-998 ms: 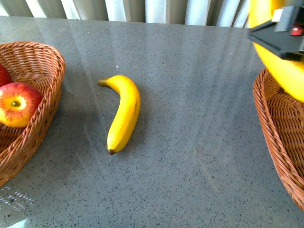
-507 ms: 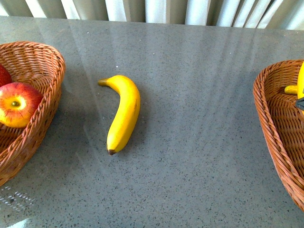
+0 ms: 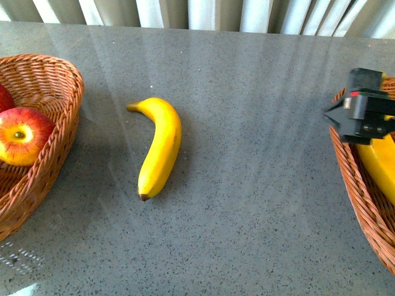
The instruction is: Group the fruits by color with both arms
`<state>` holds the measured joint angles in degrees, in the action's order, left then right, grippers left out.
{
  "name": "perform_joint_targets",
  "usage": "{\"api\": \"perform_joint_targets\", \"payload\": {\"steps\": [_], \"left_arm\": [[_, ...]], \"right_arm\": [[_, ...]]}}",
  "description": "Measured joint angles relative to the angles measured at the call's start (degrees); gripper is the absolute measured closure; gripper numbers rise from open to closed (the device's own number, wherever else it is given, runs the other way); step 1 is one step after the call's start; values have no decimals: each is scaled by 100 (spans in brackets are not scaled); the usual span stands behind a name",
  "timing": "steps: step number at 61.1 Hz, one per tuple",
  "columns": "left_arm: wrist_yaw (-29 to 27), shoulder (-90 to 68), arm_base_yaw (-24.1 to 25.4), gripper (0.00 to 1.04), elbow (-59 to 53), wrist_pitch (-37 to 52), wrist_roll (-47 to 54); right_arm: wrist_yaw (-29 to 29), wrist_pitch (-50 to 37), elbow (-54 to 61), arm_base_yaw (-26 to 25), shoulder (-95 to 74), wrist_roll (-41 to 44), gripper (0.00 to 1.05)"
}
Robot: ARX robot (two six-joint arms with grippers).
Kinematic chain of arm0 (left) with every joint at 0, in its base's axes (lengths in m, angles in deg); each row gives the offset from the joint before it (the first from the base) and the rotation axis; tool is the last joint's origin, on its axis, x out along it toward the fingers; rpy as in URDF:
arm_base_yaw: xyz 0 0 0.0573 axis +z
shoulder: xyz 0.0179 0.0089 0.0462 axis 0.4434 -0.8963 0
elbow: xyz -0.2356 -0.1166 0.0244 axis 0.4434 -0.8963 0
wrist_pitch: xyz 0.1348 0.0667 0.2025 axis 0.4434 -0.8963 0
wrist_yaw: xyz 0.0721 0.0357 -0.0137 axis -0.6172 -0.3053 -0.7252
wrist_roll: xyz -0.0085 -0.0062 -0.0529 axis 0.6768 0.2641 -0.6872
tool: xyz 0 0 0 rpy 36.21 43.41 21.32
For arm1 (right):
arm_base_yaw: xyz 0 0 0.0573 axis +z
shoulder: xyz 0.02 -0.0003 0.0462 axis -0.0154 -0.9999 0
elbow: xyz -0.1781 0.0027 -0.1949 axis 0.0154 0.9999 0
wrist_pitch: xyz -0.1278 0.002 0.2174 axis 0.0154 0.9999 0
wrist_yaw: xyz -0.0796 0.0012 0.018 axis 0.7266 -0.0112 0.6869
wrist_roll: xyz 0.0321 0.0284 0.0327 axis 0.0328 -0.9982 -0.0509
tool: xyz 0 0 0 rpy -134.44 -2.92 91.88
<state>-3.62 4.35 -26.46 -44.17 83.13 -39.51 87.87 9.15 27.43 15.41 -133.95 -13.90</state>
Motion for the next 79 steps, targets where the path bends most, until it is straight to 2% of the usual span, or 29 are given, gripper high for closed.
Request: {"api": "perform_joint_targets", "payload": {"steps": [14, 21, 47, 79], "left_arm": [[-2, 0, 0, 9, 0, 0, 0], [0, 0, 0, 9, 0, 2, 0], [-2, 0, 0, 9, 0, 2, 0], [0, 0, 0, 9, 0, 0, 0]], "right_arm": [[369, -66, -990, 1497, -962, -160, 9], [391, 195, -1692, 1893, -1694, -393, 9], [343, 984, -3379, 2188, -3206, -684, 9], [459, 1392, -4094, 2540, -3845, -675, 9]]}}
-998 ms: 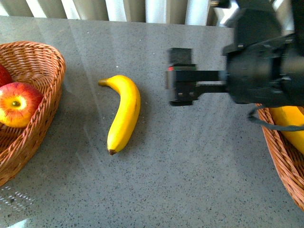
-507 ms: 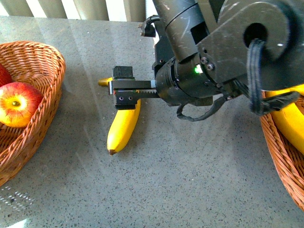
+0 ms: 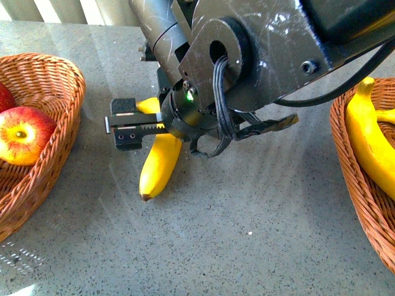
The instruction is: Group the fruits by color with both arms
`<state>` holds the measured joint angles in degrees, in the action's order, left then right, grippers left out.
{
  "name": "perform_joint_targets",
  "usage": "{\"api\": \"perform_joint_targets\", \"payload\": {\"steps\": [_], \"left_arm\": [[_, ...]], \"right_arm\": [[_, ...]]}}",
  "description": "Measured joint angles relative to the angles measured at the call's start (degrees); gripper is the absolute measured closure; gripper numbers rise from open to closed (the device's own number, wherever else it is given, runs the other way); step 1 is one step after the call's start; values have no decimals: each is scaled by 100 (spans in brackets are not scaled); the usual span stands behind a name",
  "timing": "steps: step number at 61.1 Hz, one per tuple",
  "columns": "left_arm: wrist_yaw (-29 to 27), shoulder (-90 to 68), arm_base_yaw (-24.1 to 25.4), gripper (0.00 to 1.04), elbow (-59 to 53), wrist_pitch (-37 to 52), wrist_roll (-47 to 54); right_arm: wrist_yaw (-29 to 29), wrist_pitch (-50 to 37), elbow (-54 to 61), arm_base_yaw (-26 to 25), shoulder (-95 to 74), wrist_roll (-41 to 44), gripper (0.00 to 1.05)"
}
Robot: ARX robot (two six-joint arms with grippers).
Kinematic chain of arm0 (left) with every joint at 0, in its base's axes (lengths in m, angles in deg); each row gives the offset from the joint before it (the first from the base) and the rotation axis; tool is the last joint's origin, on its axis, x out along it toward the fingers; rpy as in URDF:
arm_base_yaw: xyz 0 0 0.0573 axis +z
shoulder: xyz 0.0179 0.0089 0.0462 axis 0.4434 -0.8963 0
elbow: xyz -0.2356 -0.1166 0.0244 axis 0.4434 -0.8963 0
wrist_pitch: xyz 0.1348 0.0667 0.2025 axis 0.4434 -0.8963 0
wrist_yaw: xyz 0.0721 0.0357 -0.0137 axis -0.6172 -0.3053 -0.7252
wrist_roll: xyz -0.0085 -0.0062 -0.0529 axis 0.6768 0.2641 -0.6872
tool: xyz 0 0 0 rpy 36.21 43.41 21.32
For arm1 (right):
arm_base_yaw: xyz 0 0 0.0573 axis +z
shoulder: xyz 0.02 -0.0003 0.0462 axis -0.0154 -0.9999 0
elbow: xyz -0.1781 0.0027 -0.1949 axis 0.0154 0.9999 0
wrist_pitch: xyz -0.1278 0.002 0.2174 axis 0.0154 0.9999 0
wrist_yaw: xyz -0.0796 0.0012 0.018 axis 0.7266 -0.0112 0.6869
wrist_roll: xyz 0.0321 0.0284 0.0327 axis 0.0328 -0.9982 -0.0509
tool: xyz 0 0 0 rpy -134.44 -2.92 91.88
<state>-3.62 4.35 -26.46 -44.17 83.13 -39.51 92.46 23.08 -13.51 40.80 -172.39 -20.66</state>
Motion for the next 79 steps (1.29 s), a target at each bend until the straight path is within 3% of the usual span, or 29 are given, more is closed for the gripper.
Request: {"api": "perform_joint_targets", "payload": {"steps": [13, 39, 48, 65, 79], "left_arm": [[-2, 0, 0, 9, 0, 2, 0], [-2, 0, 0, 9, 0, 2, 0], [0, 0, 0, 9, 0, 2, 0], [-2, 0, 0, 9, 0, 2, 0], [0, 0, 0, 9, 0, 0, 0]], "right_arm": [[0, 164, -109, 31, -140, -13, 9], [33, -59, 85, -31, -66, -164, 67], [151, -243, 442, -61, 166, -155, 70], [933, -1121, 1722, -155, 1676, 404, 71], [894, -1252, 2680, -632, 3294, 581, 71]]}}
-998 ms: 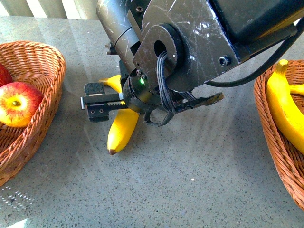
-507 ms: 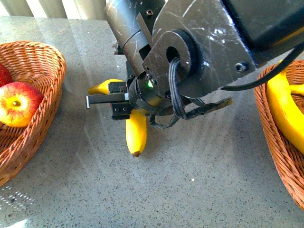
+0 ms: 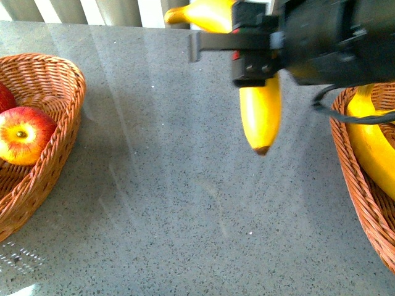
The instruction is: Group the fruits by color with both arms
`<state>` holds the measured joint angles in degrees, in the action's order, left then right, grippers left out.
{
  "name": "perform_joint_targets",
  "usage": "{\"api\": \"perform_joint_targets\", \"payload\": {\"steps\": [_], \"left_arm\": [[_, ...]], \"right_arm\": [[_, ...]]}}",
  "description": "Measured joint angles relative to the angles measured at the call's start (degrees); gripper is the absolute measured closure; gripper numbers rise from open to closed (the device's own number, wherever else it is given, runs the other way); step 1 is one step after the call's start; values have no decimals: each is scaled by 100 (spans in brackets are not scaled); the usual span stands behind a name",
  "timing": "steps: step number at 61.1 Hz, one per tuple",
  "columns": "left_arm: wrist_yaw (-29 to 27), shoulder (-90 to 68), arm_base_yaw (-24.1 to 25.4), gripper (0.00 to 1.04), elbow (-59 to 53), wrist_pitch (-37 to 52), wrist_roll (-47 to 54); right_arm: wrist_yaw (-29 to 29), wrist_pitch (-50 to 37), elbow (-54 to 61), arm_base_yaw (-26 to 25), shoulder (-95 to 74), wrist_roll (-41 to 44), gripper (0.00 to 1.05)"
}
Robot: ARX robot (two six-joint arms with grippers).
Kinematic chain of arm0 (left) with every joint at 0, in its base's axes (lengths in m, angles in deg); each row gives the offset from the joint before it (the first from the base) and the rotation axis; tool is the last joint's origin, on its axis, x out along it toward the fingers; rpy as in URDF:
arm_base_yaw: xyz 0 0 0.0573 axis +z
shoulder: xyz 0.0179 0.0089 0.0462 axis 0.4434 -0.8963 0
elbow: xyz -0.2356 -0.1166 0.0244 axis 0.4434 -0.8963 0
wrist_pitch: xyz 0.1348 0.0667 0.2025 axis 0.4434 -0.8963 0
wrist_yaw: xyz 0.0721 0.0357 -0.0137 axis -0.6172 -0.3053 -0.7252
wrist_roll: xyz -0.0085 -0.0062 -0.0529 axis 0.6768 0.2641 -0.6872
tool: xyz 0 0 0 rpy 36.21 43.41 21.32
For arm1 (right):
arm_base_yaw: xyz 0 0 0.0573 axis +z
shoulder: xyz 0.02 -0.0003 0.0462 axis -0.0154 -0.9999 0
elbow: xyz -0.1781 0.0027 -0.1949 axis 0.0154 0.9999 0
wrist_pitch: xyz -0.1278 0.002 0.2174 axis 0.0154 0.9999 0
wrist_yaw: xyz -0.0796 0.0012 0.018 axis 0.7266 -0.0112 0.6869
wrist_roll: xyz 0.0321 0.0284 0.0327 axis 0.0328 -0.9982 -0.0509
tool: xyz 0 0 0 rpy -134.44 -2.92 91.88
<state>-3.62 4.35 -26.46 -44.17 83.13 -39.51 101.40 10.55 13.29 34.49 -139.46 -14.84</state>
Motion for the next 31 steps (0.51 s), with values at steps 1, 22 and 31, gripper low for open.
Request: {"api": "perform_joint_targets", "payload": {"steps": [1, 22, 31], "left_arm": [[0, 0, 0, 9, 0, 0, 0], [0, 0, 0, 9, 0, 0, 0], [0, 0, 0, 9, 0, 2, 0]], "right_arm": [[-7, 9, 44, -39, 70, 0, 71], [-367, 332, 1285, -2035, 1473, 31, 71], [-461, 269, 1554, -2841, 1591, 111, 71]]}}
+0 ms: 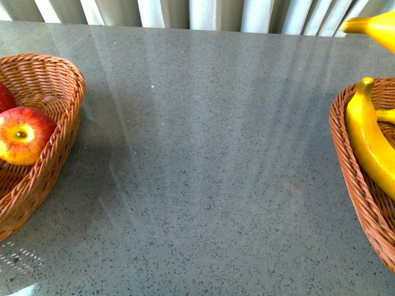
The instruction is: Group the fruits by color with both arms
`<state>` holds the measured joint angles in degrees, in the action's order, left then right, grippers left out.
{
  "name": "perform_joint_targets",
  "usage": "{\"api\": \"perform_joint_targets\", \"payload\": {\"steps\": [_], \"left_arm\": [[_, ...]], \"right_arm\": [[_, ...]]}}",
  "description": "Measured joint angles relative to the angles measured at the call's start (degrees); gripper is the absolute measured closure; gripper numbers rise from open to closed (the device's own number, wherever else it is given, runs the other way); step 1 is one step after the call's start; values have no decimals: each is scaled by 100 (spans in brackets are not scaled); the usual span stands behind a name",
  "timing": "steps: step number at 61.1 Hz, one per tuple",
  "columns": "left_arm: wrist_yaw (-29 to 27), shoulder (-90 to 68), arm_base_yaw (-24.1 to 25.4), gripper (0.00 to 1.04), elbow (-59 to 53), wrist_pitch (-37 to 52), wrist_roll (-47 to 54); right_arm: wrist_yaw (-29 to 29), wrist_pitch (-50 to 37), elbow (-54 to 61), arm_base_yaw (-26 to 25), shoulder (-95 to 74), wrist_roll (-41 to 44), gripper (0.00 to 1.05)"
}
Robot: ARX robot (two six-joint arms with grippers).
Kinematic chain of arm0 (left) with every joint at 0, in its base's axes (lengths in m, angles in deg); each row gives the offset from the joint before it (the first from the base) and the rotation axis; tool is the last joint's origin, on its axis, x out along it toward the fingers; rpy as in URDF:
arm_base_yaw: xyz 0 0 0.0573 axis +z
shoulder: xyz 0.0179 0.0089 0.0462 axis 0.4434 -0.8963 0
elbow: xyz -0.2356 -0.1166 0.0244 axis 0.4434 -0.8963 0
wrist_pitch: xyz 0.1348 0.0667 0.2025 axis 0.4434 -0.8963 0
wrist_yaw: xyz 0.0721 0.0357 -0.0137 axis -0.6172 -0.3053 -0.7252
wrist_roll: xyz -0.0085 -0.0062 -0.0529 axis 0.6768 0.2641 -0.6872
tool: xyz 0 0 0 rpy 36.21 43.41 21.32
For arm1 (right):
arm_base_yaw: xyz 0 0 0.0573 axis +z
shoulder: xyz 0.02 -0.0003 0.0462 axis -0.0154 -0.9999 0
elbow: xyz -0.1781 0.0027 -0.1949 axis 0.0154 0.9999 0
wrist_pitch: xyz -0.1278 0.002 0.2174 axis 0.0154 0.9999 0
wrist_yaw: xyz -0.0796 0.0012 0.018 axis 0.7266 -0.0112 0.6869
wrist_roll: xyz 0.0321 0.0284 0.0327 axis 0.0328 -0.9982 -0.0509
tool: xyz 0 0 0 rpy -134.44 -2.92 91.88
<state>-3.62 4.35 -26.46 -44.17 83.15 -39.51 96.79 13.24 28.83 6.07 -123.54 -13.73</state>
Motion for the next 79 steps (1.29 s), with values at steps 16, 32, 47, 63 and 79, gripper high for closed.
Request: {"api": "perform_joint_targets", "payload": {"steps": [16, 32, 47, 63, 79], "left_arm": [[0, 0, 0, 9, 0, -2, 0], [-2, 0, 0, 9, 0, 0, 0], [-2, 0, 0, 9, 0, 0, 0], [0, 0, 0, 9, 0, -2, 0], [-2, 0, 0, 9, 0, 0, 0]], "right_arm": [[-402, -118, 444, -767, -17, 79, 61], [-964, -442, 439, -1182, -15, 79, 19], [-1482, -1137, 501, -1314, 70, 197, 9], [-1773, -2686, 942, -1335, -256, 586, 19], [-1596, -4894, 2135, -1086, 442, 1158, 66]]}}
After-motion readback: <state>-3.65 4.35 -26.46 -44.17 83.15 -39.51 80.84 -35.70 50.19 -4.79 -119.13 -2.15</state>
